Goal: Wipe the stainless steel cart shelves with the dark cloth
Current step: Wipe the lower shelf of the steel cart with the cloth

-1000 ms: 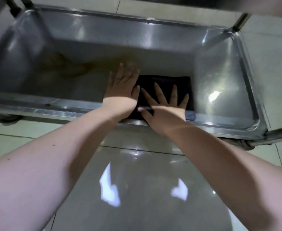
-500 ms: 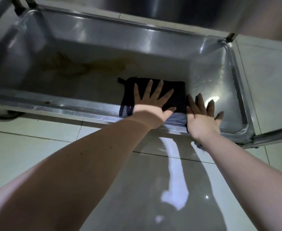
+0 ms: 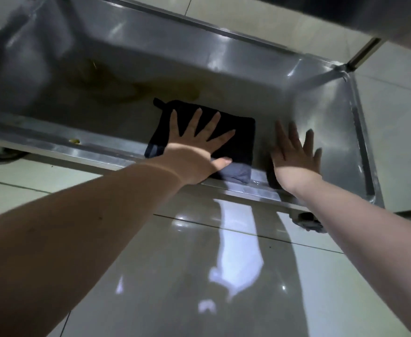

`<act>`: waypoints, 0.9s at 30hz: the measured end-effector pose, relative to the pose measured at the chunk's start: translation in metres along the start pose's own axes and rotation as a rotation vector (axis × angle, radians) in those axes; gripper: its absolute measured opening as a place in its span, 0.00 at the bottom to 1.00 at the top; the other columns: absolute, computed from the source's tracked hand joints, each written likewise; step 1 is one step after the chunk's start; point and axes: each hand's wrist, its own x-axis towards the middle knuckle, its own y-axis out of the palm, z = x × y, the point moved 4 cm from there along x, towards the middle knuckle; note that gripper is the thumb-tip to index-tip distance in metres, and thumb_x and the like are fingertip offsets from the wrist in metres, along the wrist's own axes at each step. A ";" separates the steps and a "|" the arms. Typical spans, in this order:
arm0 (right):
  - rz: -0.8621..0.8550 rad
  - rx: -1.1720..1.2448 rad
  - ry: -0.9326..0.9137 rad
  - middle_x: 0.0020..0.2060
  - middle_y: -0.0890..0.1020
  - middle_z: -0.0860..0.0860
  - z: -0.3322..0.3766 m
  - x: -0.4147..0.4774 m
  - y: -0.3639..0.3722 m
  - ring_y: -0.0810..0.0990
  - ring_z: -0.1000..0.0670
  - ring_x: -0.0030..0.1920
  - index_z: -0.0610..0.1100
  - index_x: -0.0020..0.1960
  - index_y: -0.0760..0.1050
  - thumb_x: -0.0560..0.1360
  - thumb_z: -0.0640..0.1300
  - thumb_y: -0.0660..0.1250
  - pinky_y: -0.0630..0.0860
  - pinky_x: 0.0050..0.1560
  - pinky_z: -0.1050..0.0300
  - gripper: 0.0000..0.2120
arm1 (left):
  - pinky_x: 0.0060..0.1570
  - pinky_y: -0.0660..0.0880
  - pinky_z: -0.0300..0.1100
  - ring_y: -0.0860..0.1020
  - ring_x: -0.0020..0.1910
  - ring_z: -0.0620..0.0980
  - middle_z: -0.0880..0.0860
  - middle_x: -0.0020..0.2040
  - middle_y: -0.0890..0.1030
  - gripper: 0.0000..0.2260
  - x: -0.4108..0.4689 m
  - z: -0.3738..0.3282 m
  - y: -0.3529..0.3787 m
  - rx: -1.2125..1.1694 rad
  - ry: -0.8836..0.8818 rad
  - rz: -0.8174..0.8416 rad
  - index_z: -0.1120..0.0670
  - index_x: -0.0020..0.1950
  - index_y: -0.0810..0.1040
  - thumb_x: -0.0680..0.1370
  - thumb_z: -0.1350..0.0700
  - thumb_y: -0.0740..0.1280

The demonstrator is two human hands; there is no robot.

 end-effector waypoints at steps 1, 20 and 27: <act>-0.042 0.080 -0.060 0.80 0.44 0.55 0.016 0.009 -0.002 0.39 0.43 0.79 0.62 0.79 0.43 0.84 0.53 0.48 0.40 0.75 0.39 0.26 | 0.68 0.35 0.73 0.33 0.78 0.59 0.47 0.80 0.34 0.28 -0.001 -0.004 0.001 0.002 -0.036 0.017 0.33 0.77 0.38 0.80 0.32 0.44; -0.080 -0.068 -0.117 0.79 0.46 0.61 0.049 0.027 0.023 0.41 0.45 0.79 0.66 0.78 0.44 0.83 0.59 0.48 0.37 0.76 0.42 0.25 | 0.65 0.41 0.79 0.37 0.77 0.67 0.50 0.81 0.39 0.32 0.135 0.045 -0.037 -0.144 -0.163 -0.031 0.35 0.78 0.41 0.77 0.27 0.43; -0.104 -0.068 -0.114 0.79 0.47 0.60 0.050 0.026 0.024 0.42 0.44 0.79 0.65 0.78 0.45 0.83 0.58 0.47 0.38 0.76 0.41 0.25 | 0.66 0.40 0.78 0.35 0.77 0.66 0.49 0.80 0.35 0.31 0.066 0.043 -0.016 -0.151 -0.152 0.026 0.34 0.78 0.39 0.77 0.28 0.43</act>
